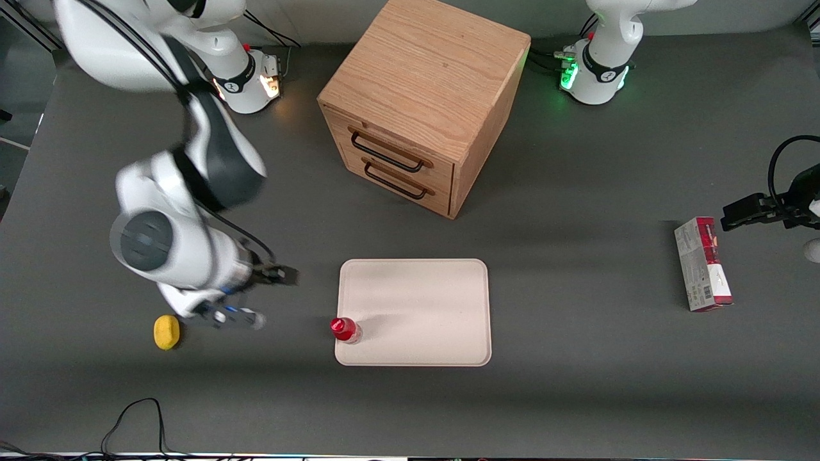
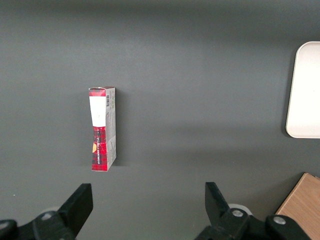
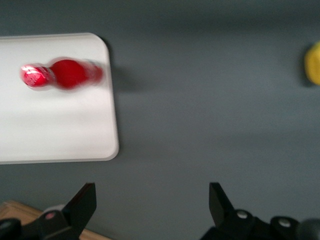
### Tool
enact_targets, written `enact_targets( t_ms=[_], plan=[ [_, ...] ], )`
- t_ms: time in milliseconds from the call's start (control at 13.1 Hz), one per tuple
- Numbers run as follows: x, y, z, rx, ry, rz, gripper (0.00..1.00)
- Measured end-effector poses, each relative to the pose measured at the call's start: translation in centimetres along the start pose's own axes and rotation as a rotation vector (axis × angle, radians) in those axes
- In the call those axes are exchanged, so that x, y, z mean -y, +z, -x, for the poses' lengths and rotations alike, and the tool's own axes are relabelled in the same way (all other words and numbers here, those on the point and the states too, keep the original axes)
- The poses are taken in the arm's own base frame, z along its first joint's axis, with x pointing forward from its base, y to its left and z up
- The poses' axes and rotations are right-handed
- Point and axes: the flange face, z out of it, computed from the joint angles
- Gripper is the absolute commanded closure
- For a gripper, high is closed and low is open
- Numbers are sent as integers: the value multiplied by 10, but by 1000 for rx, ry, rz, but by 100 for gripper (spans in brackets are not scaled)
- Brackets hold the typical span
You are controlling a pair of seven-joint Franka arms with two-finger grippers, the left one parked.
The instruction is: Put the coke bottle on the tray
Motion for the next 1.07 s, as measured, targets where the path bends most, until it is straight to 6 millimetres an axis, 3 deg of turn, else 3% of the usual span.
enact_targets(
  t_ms=[153,305,534,840,1069],
  plan=[
    [-45,-16,45,22,-55,2,0],
    [-77,-28,92,21,-112,-1,0],
    [-122,-46,143,0,-167,-3,0],
    [-167,-74,177,-8,-173,-27,0],
    [-163,-87,179,-24,-184,-29,0]
  ],
)
